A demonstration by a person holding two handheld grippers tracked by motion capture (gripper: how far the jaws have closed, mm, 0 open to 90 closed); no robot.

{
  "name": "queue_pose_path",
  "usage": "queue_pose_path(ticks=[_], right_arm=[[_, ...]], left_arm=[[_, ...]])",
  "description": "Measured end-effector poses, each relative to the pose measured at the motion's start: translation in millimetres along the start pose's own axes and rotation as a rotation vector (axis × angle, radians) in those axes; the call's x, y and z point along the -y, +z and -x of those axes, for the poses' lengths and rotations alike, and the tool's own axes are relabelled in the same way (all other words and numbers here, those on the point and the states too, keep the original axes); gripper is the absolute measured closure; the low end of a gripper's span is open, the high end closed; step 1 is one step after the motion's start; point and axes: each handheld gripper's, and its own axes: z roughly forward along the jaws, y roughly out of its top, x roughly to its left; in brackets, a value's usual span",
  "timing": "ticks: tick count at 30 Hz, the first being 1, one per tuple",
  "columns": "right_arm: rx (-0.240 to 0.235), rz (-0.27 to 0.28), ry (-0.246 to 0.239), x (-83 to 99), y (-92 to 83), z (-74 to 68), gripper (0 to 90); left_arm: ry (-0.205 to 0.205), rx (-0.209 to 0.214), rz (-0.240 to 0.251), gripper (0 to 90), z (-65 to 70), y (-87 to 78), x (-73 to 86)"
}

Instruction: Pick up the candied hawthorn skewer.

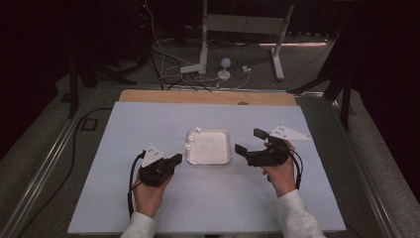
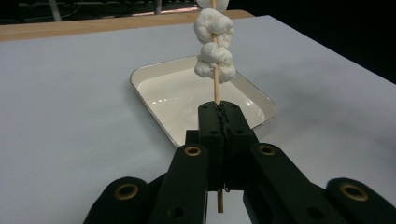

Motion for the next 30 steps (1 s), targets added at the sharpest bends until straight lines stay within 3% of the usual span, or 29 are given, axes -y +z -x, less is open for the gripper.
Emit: queue_pose_path(ticks=[9, 14, 23, 30], right_arm=[[-0.024, -0.029, -0.004, -15.5, 26.2, -11.9, 0.0], [-0.037, -0.016, -0.009, -22.9, 34.7, -16.2, 0.0], [-0.059, -0.056, -0.021, -34.6, 57.5, -25.2, 0.0], [-0.062, -0.099, -0.001, -33.1, 69.3, -26.1, 0.0]], left_arm=[[0.013, 0.016, 0.016, 89.9, 3.7, -1.4, -0.7], [0.009, 0.024, 0.026, 89.9, 4.8, -1.8, -1.3], [0.023, 0.033, 0.037, 89.9, 7.6, -2.6, -3.1], [0.036, 0.043, 0.047, 89.9, 8.7, -2.6, -3.1]])
